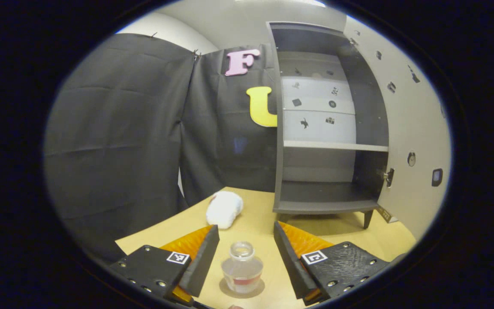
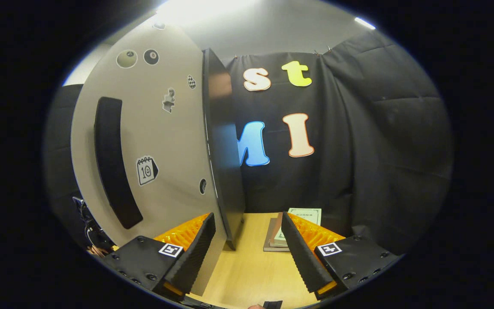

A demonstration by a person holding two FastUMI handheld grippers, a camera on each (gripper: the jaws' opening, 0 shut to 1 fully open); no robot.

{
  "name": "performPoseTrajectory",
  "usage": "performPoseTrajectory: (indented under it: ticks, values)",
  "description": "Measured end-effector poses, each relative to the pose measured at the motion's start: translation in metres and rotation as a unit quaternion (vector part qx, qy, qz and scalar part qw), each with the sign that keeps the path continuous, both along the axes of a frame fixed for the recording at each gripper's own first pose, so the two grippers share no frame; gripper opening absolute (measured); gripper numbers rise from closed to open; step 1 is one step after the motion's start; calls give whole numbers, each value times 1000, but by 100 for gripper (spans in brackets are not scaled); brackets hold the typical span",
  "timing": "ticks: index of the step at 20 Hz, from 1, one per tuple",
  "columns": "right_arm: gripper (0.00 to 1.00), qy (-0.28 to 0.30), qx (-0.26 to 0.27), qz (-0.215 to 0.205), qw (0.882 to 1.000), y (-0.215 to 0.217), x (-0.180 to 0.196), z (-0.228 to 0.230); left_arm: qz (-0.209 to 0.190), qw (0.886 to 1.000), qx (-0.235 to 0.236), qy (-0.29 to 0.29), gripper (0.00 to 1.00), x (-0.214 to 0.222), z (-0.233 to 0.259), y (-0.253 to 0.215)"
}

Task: Open the cabinet door with the right hand, grasp the bottle in the cabinet with the left hand and place it on the coaster, then close the cabinet door with the right hand.

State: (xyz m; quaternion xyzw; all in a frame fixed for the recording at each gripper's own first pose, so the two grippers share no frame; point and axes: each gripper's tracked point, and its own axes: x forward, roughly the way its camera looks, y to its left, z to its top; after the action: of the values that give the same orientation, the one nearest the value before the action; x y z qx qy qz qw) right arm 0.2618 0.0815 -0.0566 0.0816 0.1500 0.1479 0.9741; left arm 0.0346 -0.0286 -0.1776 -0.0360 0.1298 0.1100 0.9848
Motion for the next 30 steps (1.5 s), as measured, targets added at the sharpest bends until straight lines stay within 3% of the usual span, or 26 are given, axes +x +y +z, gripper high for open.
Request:
performPoseTrajectory:
  ticks: [2, 3, 6, 7, 8, 9, 12, 20, 30]
  values:
    - [98, -14, 18, 12, 1000, 7, 5, 11, -1, 1000, 5, -17, 77, 0, 32, -1]
    - [93, -19, 30, 22, 999, 12, 7, 17, -2, 1000, 7, -24, 77, -1, 46, -1]
    - [92, -31, 56, 49, 997, 28, 9, 31, -10, 999, 13, -40, 77, -2, 77, -3]
    - [98, -35, 60, 61, 996, 34, 10, 33, -12, 999, 10, -40, 77, -1, 82, -4]
    - [92, -35, 59, 72, 995, 41, 9, 34, -14, 999, 1, -41, 79, 0, 87, -4]
    - [98, -32, 59, 87, 994, 50, 8, 33, -17, 999, -9, -44, 77, 3, 92, -5]
    - [94, -40, 39, 96, 994, 61, 13, 35, -14, 998, -19, -59, 77, 8, 107, 5]
    - [96, -39, 37, 143, 988, 113, 7, 39, -26, 997, -16, -66, 77, 29, 103, 27]
    - [96, -22, 48, 171, 984, 193, 16, 34, -33, 996, -27, -77, 77, 51, 103, 70]
